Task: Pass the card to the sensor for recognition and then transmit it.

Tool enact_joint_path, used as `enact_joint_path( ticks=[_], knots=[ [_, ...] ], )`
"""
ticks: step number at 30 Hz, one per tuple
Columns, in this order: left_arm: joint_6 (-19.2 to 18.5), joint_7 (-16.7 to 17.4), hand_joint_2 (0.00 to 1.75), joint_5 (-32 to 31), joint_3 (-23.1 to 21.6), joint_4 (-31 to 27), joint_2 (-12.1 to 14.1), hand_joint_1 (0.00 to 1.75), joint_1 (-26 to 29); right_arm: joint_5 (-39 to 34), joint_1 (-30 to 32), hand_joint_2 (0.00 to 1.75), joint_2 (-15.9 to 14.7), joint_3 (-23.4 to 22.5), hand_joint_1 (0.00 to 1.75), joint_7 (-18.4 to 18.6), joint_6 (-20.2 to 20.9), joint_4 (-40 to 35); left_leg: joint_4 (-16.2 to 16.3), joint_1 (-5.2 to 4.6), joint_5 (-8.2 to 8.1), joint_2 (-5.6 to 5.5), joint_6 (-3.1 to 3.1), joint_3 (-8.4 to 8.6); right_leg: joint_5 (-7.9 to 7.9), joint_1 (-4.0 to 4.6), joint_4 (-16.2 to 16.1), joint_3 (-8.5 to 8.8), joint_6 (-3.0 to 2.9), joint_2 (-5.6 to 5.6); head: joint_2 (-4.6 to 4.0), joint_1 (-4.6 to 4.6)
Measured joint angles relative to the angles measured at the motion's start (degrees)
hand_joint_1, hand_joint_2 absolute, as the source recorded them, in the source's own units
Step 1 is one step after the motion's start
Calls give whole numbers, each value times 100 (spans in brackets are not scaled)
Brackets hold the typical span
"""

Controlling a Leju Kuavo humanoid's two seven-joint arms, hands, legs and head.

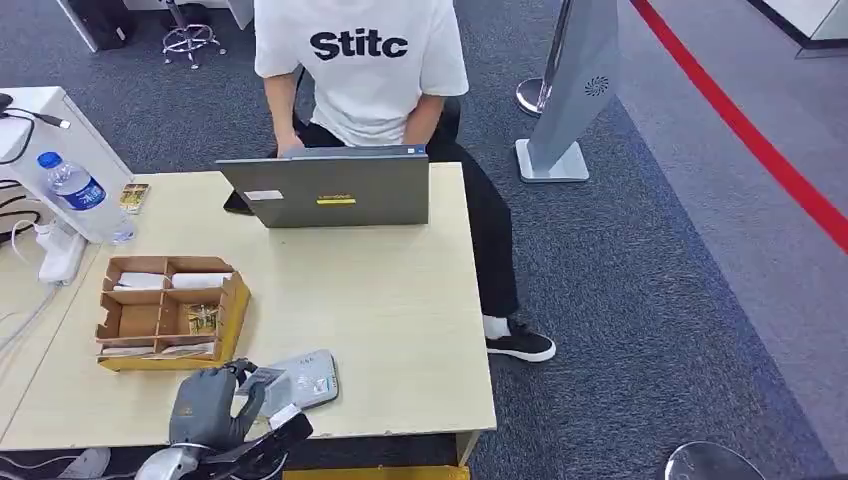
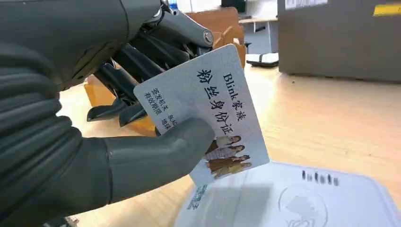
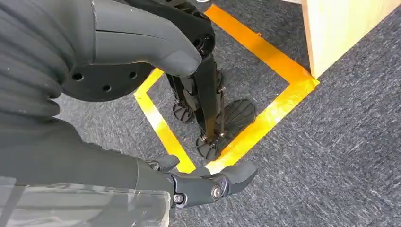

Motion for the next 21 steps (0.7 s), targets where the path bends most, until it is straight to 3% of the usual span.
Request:
enact_joint_path(
  ticks=[4, 10, 14, 17, 21],
  knots=[
    [626, -249, 175, 185, 155, -294, 2, 175, -72, 57, 0, 175, -4, 2, 0, -18, -20, 24, 0, 0, 1, -1, 0, 0, 0, 0, 0, -1, 0, -1, 0, 0],
    [684, -295, 175, 304, 409, -697, 42, 175, -317, 96, -3, 175, -15, 39, 0, -33, -22, 55, -1, 1, 3, -1, -3, 4, 1, 0, 1, 3, -1, -3, 0, -2],
    [961, -367, 175, 295, 540, -732, 166, 175, -548, 236, -13, 175, -46, 98, 0, -39, -2, 85, 0, 1, 6, -4, -3, 2, 1, 1, 1, 2, -1, -5, 0, 0],
    [915, -363, 175, 304, 816, -728, 420, 175, -999, 359, -17, 175, -96, 173, 0, -35, 50, 127, -1, 2, 10, -4, -7, 3, 3, 1, 2, 1, -3, -5, 2, -2],
    [548, -247, 175, 177, 1051, -537, 728, 175, -1753, 461, -44, 175, -162, 269, 0, -31, 61, 181, -2, 5, 21, -9, -12, 2, 10, 4, 4, 2, -9, -11, 0, -2]
  ],
)
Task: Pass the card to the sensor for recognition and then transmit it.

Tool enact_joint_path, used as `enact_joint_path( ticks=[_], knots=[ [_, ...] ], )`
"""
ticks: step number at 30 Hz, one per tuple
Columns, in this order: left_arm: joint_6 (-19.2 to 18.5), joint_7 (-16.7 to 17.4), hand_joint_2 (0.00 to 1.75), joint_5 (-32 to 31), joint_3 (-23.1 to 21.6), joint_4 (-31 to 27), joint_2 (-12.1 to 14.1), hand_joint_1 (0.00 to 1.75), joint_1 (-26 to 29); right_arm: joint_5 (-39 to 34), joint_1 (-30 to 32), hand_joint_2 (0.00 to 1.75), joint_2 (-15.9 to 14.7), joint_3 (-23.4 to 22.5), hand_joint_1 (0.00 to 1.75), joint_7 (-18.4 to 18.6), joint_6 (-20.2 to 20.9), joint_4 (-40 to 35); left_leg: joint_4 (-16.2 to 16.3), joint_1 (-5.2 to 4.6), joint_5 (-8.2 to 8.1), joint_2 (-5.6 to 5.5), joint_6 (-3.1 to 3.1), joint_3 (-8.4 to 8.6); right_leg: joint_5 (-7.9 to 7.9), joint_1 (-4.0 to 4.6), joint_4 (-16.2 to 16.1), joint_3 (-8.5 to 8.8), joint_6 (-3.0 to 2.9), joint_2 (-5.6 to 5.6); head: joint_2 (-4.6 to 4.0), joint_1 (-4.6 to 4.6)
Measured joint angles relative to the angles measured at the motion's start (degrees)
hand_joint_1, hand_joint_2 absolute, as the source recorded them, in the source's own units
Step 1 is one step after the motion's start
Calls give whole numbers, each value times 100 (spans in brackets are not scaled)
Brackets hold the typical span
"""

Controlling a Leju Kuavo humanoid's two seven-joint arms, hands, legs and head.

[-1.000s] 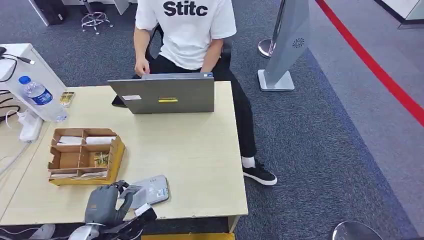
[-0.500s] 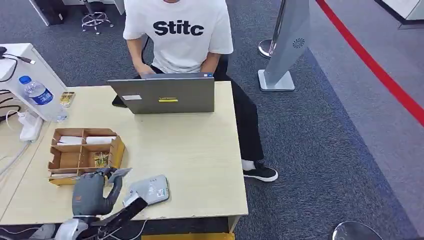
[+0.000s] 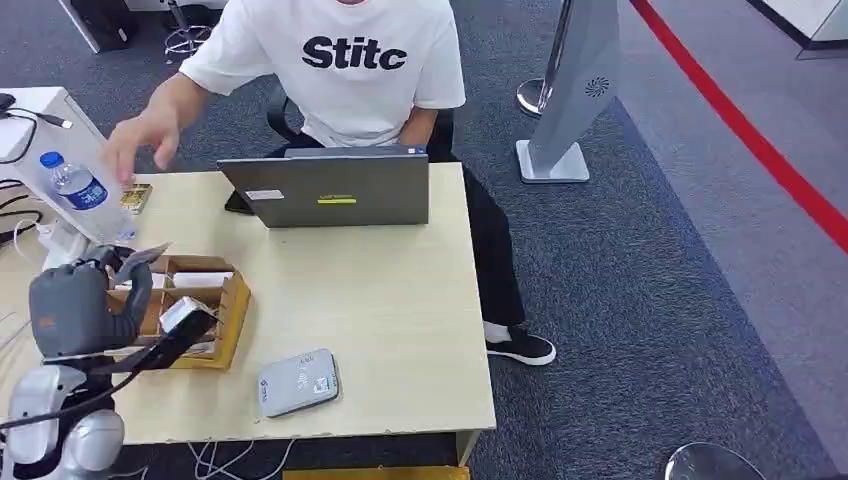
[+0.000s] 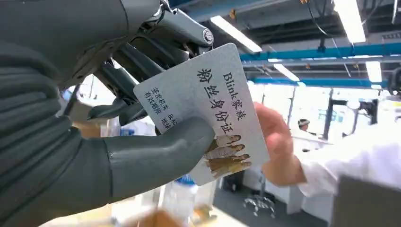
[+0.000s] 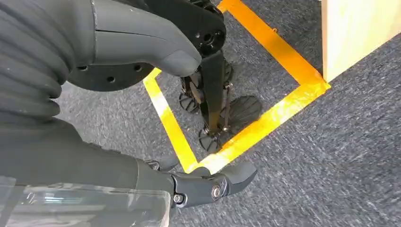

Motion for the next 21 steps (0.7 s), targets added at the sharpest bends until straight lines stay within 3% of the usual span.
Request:
enact_joint_path(
  ticks=[7, 17, 20, 21],
  knots=[
    [-428, 434, 175, -247, 41, 774, 207, 175, -883, 94, -40, 175, -9, 122, 0, 4, -103, 96, 0, -1, 4, 2, 2, 0, 5, 0, 0, -2, -5, 1, 0, -2],
    [-522, 500, 175, -168, 39, 1510, 242, 169, -1345, 145, -54, 175, -105, 206, 0, 94, 17, 142, 0, -2, -1, 45, -1, 0, 13, 0, 0, -14, -12, 44, 0, 0],
    [-585, 511, 175, -81, 39, 1679, 251, 152, -1418, 156, -55, 175, -105, 216, 0, 101, -88, 149, 0, -2, -8, 53, -3, 0, 12, -1, 0, -17, -11, 55, 0, 0],
    [-583, 505, 175, -48, 39, 1762, 251, 115, -1444, 160, -55, 175, -107, 221, 0, 103, -81, 153, -1, -2, -10, 54, -3, 0, 11, -1, 0, -17, -11, 57, 0, 0]
  ],
)
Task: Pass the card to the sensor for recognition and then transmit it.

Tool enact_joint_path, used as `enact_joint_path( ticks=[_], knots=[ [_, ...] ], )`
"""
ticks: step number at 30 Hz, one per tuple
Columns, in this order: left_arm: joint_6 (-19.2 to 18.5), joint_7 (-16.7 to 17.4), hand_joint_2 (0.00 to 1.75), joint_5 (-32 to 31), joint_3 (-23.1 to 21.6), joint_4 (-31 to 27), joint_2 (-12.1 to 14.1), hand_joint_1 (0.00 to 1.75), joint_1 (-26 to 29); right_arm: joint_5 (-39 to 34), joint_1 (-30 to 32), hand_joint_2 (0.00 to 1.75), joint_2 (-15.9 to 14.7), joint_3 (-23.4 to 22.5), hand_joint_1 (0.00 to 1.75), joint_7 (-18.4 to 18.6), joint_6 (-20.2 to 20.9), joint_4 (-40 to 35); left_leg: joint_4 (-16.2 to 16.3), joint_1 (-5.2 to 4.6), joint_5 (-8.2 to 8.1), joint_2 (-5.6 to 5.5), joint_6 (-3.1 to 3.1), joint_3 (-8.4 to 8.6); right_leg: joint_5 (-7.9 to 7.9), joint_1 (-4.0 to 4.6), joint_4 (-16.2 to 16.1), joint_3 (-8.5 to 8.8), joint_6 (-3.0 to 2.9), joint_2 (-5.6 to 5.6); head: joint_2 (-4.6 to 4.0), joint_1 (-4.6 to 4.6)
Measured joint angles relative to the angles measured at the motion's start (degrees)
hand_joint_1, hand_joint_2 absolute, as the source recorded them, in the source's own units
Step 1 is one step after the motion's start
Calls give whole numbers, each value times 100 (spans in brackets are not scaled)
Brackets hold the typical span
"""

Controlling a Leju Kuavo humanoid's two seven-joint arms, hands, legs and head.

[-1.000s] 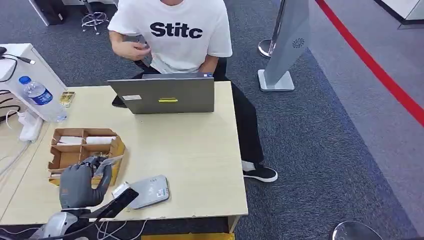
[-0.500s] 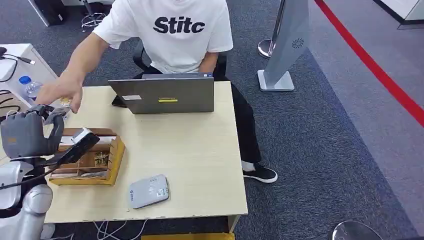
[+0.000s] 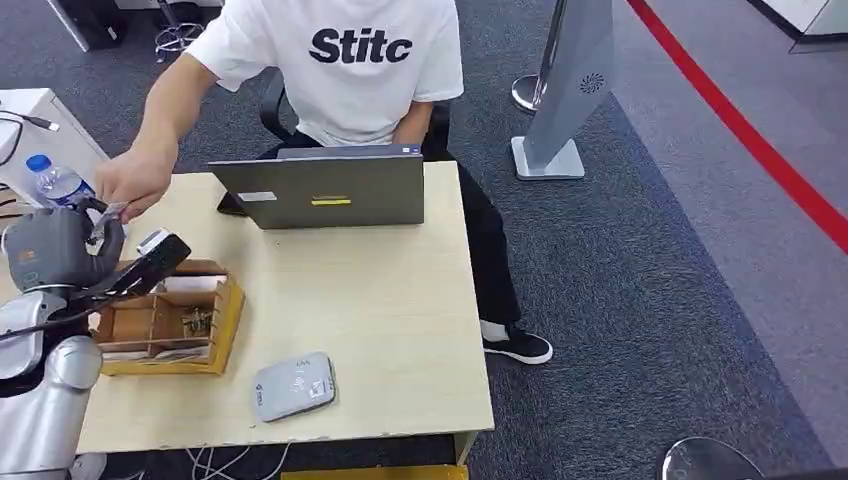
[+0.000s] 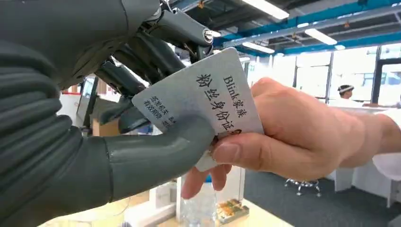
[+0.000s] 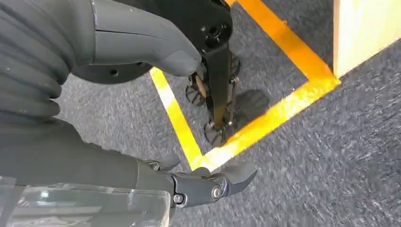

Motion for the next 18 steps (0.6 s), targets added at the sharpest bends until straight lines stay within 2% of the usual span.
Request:
enact_joint_path(
  ticks=[1, 2, 6, 10, 15, 18],
  knots=[
    [22, -22, 175, 32, 0, 84, 0, 35, -16, 0, 0, 175, 0, 2, 0, 2, 11, 4, 0, 0, -2, 3, -2, 0, -1, 0, 0, -2, 0, 4, 0, 0],
    [43, -57, 175, 41, 0, 144, 0, 0, -19, 0, 0, 175, 0, 7, 0, 31, 28, 6, -1, 0, -6, 10, 1, 1, -1, 0, 0, -4, 1, 9, 0, -2],
    [147, -147, 175, 92, 0, 244, -7, 0, 49, 9, 3, 175, -11, 15, 0, 83, 68, 9, -5, 0, -6, 8, -1, -1, -6, 0, 0, -7, 1, 6, 0, -2],
    [359, -424, 175, 665, 2, 122, -59, 0, 252, -9, -4, 175, 15, 15, 0, -18, -75, 24, -8, 0, -6, -4, -1, 0, -10, 0, -1, -1, 0, -8, 0, -2],
    [501, -818, 175, 1259, 11, -547, -179, 0, 756, -13, 1, 175, 39, 15, 0, -70, -184, 44, -8, -1, -5, -3, 0, 3, -9, -1, -1, 3, 0, -9, 0, 0],
    [283, -977, 175, 1524, 9, -1109, -219, 0, 1126, -22, 3, 175, 57, 15, 0, -72, -219, 50, -8, -1, -4, -3, 0, 5, -9, -1, -1, 4, 0, -9, 0, 0]
  ],
)
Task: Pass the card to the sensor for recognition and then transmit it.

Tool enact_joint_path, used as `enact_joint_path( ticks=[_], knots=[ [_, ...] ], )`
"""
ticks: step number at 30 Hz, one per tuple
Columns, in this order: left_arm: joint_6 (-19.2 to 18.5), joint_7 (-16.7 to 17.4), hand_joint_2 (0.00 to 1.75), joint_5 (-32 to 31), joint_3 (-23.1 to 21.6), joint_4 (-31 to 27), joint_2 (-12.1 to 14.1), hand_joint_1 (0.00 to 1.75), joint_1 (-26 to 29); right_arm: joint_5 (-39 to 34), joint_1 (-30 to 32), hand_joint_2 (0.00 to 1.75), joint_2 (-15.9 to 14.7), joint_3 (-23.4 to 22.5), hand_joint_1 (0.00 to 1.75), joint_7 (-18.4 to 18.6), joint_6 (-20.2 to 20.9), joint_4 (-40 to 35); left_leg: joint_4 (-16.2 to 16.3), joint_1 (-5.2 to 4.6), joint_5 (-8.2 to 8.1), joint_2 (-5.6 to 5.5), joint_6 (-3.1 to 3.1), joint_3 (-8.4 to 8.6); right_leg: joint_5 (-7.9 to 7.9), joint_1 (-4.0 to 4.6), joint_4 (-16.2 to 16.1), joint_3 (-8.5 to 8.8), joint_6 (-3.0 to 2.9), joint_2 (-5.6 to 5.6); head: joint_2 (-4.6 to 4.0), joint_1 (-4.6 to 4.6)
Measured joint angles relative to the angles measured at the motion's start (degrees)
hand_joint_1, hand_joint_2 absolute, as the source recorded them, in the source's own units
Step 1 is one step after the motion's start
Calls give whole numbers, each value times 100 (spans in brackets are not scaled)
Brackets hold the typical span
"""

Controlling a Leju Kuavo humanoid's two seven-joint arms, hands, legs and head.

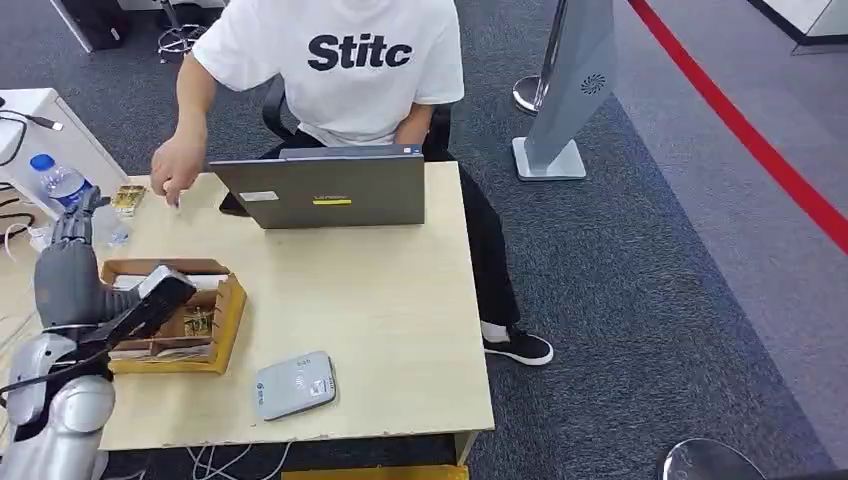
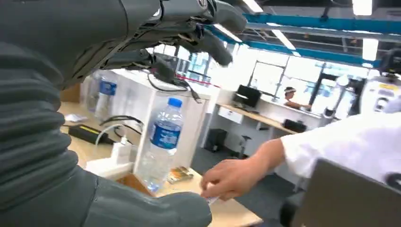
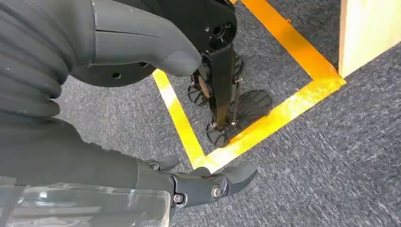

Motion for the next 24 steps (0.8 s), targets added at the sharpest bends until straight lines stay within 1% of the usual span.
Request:
enact_joint_path(
  ticks=[2, 3, 6, 8, 9, 11, 14, 17, 19, 20, 21, 24],
  knots=[
    [-431, 33, 175, 24, -4, -380, 2, 0, 207, -13, 2, 175, 11, 0, 0, 7, 59, 2, 0, 0, 0, -1, 0, 0, 0, 0, -1, -1, 0, 0, 0, -2],
    [-628, 107, 175, -4, -15, -562, 4, 0, 293, -13, 6, 175, 9, 0, 0, 37, 126, 0, 0, 0, 0, -2, 0, -1, 0, 0, -1, -1, 0, -1, 0, 0],
    [-775, 195, 175, -35, -57, -909, 4, 0, 433, -13, 19, 175, -24, 0, 0, 88, 236, 0, 0, 0, 0, -3, 0, -1, 0, 0, -1, 0, 0, -7, 0, -2],
    [-786, 197, 175, -37, -66, -1038, 4, 0, 484, -13, 26, 175, -33, 0, 0, 90, 243, 0, 0, 0, 1, -3, 1, -1, 0, 0, -1, 0, 0, -7, 0, -2],
    [-852, 197, 175, -53, -74, -1079, 15, 0, 490, -13, 31, 175, -37, 0, 0, 92, 243, 0, 0, 0, 1, -4, 1, 0, 0, 0, -1, 1, 0, -8, 2, 0],
    [-1165, 230, 175, -189, -164, -1182, 99, 0, 538, -15, 33, 175, -37, 0, 0, 109, 251, -2, 0, 1, 1, -5, 1, 0, 0, 0, 0, 3, 0, -10, 0, 0],
    [-1702, 361, 175, -652, -455, -1413, 422, 0, 714, -7, 40, 175, -37, 0, 0, 153, 280, -2, -1, 2, 2, -2, -1, 1, 0, 1, 0, 2, -1, -7, 0, 0],
    [-1997, 354, 175, -973, -695, -1549, 936, 0, 879, 22, 52, 175, -50, 0, 0, 171, 302, -2, -4, 3, 3, -3, -3, 2, 0, 2, 1, 2, -1, -7, 0, 0],
    [-2277, 236, 175, -951, -818, -1623, 1321, 0, 1045, 59, 54, 175, -63, 0, 0, 188, 302, -2, -8, 4, 3, -2, -3, 3, -2, 3, 1, 2, -4, -6, 0, 0],
    [-2425, 184, 175, -842, -850, -1682, 1575, 0, 1175, 105, 54, 175, -74, 0, 0, 195, 299, -2, -9, 4, 3, 3, -4, 5, -2, 3, 2, 0, -5, 0, 0, -2],
    [-2496, 160, 175, -772, -857, -1739, 1826, 0, 1310, 116, 61, 175, -77, 0, 0, 199, 291, -2, -10, 4, 3, 3, -4, 5, -2, 3, 2, -1, -5, 2, 0, -4],
    [-2629, 125, 175, -673, -859, -1905, 2313, 0, 1625, 122, 75, 175, -109, 0, 0, 201, 273, -2, -12, 4, 3, -7, -4, 3, -9, 3, 2, 0, -9, -10, 0, -11]
  ],
)
